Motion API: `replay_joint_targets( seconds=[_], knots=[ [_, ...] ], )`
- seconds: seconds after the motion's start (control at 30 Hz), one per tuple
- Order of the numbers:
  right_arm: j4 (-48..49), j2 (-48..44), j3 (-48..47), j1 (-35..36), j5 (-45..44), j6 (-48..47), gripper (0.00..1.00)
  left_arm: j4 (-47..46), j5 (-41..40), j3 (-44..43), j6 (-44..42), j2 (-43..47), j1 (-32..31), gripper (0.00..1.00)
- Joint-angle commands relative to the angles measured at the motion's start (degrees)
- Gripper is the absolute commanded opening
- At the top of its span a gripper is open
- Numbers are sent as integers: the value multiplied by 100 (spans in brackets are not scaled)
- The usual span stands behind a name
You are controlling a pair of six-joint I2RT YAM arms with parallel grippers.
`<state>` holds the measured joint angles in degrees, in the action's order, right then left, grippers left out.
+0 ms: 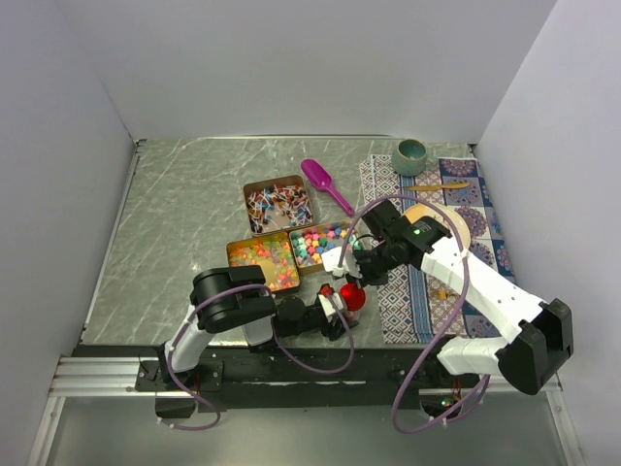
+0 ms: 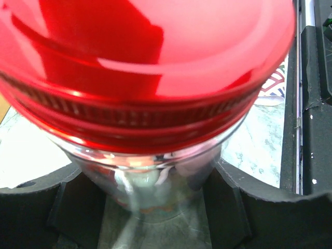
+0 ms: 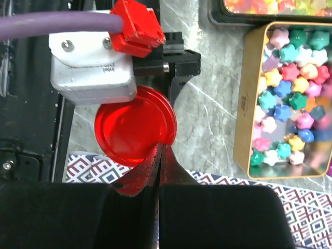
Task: Pack the candies
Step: Screw the bottle lid onto the packing bottle.
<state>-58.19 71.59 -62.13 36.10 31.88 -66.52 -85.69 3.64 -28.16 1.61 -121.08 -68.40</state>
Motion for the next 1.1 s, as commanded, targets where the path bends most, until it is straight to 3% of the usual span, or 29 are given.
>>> replay_joint_targets(
  seconds=[0.0,0.4,0.6,0.67,0.7,0.77,0.83,0.87,0.9,0.97,1.07],
  knots=[
    [36,-84,-2,-15,-156,-19,0,404,269,127,-81,-364,-103,1],
    [247,-92,351,38,-375,-36,0,483,181,100,-99,-382,-86,1],
    [536,-716,157,-199,-955,166,0,518,234,83,-90,-408,-86,1],
    [625,-971,201,-506,-982,-26,23,545,269,74,-64,-408,-86,1],
    [538,-1015,236,-585,-938,-158,49,553,295,65,-55,-408,-94,1],
    [406,-1025,219,-639,-676,-396,57,571,330,57,-46,-425,-86,1],
    [125,-859,96,-639,-351,-353,51,615,348,39,-46,-434,-94,1],
    [20,-770,-9,-630,77,-292,41,632,348,39,-55,-434,-86,1],
    [-138,-683,-219,-621,256,-204,20,641,348,48,-64,-426,-94,1],
    [-201,-419,-404,-482,468,95,0,641,322,39,-81,-443,-103,1],
    [-289,-251,-353,-297,407,122,0,641,278,39,-90,-452,-121,1]
  ],
)
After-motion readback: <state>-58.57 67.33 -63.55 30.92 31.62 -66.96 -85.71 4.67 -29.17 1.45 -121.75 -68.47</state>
